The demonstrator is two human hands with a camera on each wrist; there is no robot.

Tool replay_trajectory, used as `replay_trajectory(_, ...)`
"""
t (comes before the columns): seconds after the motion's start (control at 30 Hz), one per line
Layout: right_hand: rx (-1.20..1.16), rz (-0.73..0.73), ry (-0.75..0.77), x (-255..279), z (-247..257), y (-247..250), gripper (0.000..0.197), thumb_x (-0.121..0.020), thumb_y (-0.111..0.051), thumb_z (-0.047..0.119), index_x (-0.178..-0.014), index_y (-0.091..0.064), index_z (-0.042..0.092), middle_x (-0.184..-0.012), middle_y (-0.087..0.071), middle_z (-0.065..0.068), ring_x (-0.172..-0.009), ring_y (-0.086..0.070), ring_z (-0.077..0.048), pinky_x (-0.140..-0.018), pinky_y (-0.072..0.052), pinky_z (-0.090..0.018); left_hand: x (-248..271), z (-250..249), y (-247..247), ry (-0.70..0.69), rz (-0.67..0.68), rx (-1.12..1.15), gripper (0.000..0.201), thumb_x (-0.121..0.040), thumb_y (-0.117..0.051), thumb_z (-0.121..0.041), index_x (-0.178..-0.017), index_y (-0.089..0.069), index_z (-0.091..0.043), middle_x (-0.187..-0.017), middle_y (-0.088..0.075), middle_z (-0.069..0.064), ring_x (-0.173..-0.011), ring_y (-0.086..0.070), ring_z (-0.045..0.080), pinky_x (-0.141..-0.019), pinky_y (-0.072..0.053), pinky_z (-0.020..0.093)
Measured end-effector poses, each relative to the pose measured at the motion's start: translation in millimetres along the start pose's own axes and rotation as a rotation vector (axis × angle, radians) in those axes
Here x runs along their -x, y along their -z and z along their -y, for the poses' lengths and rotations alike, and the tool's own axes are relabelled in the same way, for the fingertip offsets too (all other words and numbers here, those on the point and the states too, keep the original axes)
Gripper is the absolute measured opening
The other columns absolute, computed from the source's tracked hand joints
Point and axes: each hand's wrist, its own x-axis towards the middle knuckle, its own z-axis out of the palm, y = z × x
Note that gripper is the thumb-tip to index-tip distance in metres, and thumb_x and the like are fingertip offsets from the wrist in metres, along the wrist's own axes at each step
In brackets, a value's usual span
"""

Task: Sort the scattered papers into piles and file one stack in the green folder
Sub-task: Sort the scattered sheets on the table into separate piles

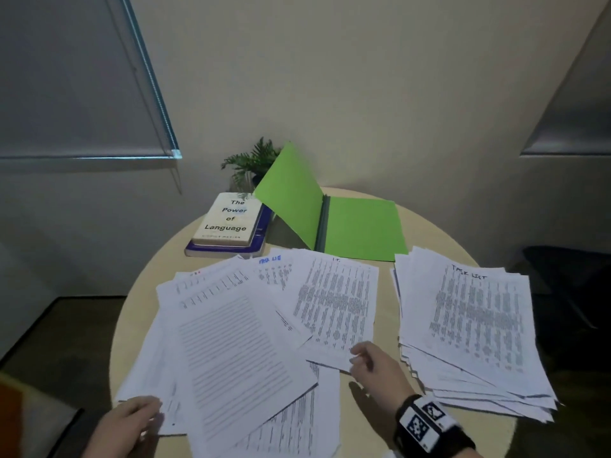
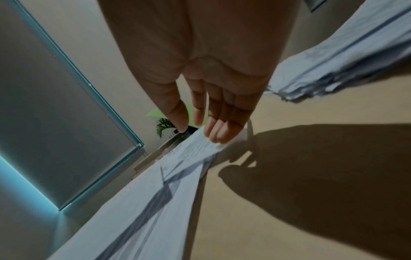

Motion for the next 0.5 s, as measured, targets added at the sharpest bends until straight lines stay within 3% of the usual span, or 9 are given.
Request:
replay_trajectory(0.07,-0.001,0.02,-0.041,0,3,-16,0.023,-0.086,-0.053,0.006,-0.085,-0.053,0.029,-0.09,-0.06,0.0,-0.081,-0.056,-0.016,-0.073,-0.045,-0.018,-11,-8,-10,-0.026,0.079,-0.026,0.009,-0.085,-0.063,0.002,-0.09,-0.067,0.009,-0.095,-0.065,0.019,-0.086,-0.057,0.034,-0.073,-0.05,0.03)
replay_trajectory(0.17,0.044,0.022,-0.081,-1,18,-37,0.017,-0.086,-0.055,0.009,-0.096,-0.053,0.022,-0.094,-0.056,0.001,-0.081,-0.053,-0.014,-0.077,-0.044,-0.019,-29,-19,-9,-0.026,0.132,-0.03,0.006,-0.086,-0.061,0.002,-0.089,-0.065,0.007,-0.094,-0.065,0.02,-0.08,-0.057,0.03,-0.076,-0.044,0.031)
replay_trajectory(0.23,0.047,0.016,-0.086,-2,32,-51,0.019,-0.085,-0.057,0.01,-0.102,-0.051,0.016,-0.092,-0.053,-0.001,-0.071,-0.048,-0.014,-0.066,-0.041,-0.018,-29,-23,-10,0.0,0.244,0.021,0.007,-0.087,-0.059,0.005,-0.091,-0.062,0.009,-0.085,-0.064,0.02,-0.074,-0.057,0.029,-0.069,-0.045,0.03)
replay_trajectory(0.33,0.034,0.076,-0.132,-8,45,-72,0.033,-0.078,-0.064,0.006,-0.107,-0.049,0.011,-0.086,-0.048,-0.001,-0.064,-0.048,-0.016,-0.051,-0.041,-0.018,-36,-33,-10,0.034,0.362,0.003,0.006,-0.088,-0.06,-0.001,-0.082,-0.06,0.0,-0.077,-0.061,0.018,-0.062,-0.054,0.024,-0.061,-0.039,0.028)
replay_trajectory(0.4,0.105,0.055,-0.181,-12,51,-86,0.027,-0.077,-0.064,0.011,-0.099,-0.049,0.016,-0.086,-0.05,0.002,-0.066,-0.049,-0.01,-0.05,-0.037,-0.017,-41,-42,-7,0.025,0.42,-0.021,0.004,-0.089,-0.061,-0.005,-0.085,-0.059,-0.006,-0.084,-0.063,0.018,-0.073,-0.058,0.028,-0.068,-0.043,0.032)
replay_trajectory(0.47,0.136,-0.1,-0.167,-15,59,-95,0.012,-0.08,-0.06,0.012,-0.08,-0.049,0.017,-0.073,-0.051,0.004,-0.059,-0.044,-0.008,-0.051,-0.033,-0.019,-49,-47,-3,-0.012,0.462,-0.037,0.004,-0.088,-0.061,-0.005,-0.091,-0.06,-0.007,-0.088,-0.064,0.018,-0.08,-0.06,0.03,-0.072,-0.045,0.034)
replay_trajectory(0.5,0.123,-0.18,-0.147,-17,62,-99,0.015,-0.083,-0.059,0.014,-0.073,-0.048,0.018,-0.069,-0.051,0.004,-0.058,-0.044,-0.008,-0.052,-0.032,-0.02,-52,-49,-2,-0.03,0.482,-0.044,0.006,-0.088,-0.062,-0.005,-0.094,-0.061,-0.005,-0.086,-0.065,0.019,-0.079,-0.061,0.03,-0.071,-0.045,0.034)
